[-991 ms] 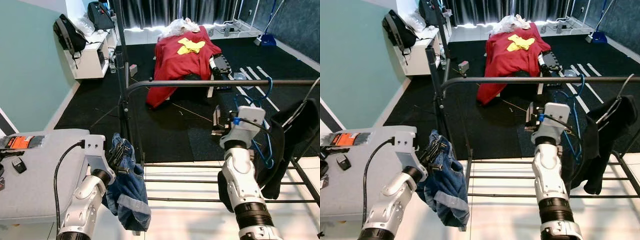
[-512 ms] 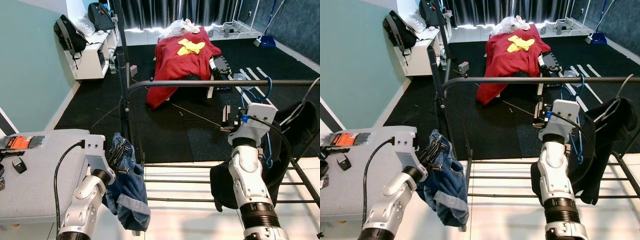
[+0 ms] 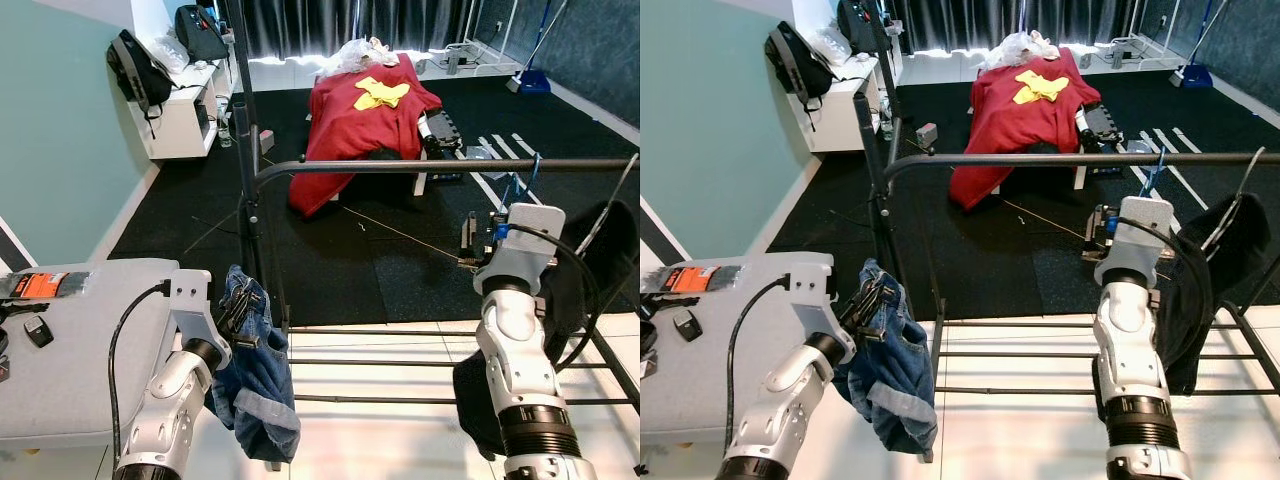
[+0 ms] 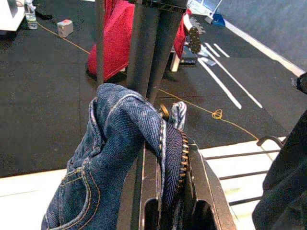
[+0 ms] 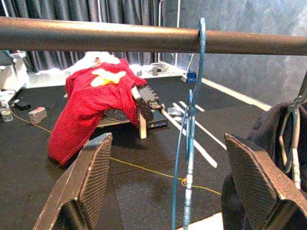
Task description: Hang hanger
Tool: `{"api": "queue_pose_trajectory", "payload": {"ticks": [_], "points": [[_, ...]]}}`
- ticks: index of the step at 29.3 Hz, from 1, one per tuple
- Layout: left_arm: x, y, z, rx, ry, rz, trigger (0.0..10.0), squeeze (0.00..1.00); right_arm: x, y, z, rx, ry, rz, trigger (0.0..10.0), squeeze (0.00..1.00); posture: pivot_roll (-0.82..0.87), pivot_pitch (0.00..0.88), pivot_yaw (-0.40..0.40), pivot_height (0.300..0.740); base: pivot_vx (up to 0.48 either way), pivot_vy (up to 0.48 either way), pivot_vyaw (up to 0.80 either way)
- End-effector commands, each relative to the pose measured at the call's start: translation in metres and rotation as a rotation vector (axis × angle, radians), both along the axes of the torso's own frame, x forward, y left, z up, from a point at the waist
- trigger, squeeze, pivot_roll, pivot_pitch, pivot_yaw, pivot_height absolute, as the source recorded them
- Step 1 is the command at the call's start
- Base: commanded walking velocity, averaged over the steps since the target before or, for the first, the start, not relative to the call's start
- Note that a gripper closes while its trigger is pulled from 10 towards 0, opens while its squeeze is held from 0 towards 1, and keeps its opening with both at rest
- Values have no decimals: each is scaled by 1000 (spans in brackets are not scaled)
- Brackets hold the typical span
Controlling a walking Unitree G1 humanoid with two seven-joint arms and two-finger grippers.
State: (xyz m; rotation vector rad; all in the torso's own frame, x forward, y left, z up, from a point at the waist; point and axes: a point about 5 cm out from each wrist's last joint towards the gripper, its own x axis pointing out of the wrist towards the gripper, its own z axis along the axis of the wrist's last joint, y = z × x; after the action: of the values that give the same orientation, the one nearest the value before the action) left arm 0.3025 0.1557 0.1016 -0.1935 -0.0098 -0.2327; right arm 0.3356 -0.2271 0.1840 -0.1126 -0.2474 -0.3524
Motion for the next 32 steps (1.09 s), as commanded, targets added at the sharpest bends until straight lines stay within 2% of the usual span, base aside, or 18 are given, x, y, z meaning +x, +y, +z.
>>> {"api": "queue_pose_trajectory", "payload": {"ticks": [1,10,16,21,25,29,32], "points": [[-1,-1,5,-11,-21,-14,10000,0,-2,0,-1,-6,10,-2,10000,0,79,39,73,740,0,0,0],[-2,-1,4,-14,-21,-18,10000,0,-3,-3,2,-5,0,-35,10000,0,78,31,76,740,0,0,0],[-1,-3,5,-15,-25,-27,10000,0,-3,-12,1,-8,12,-54,10000,0,76,22,79,740,0,0,0],[0,-4,6,-15,-29,-36,10000,0,4,-29,0,-10,38,-70,10000,0,80,19,83,740,0,0,0],[0,-4,6,-15,-29,-38,10000,0,6,-32,0,-10,43,-72,10000,0,80,19,83,740,0,0,0],[-1,-2,7,-11,-32,-45,10000,0,16,-43,0,2,82,-88,10000,0,90,32,93,740,0,0,0],[-1,-1,7,-10,-33,-47,10000,0,18,-46,1,5,93,-89,10000,0,90,32,93,740,0,0,0]]}}
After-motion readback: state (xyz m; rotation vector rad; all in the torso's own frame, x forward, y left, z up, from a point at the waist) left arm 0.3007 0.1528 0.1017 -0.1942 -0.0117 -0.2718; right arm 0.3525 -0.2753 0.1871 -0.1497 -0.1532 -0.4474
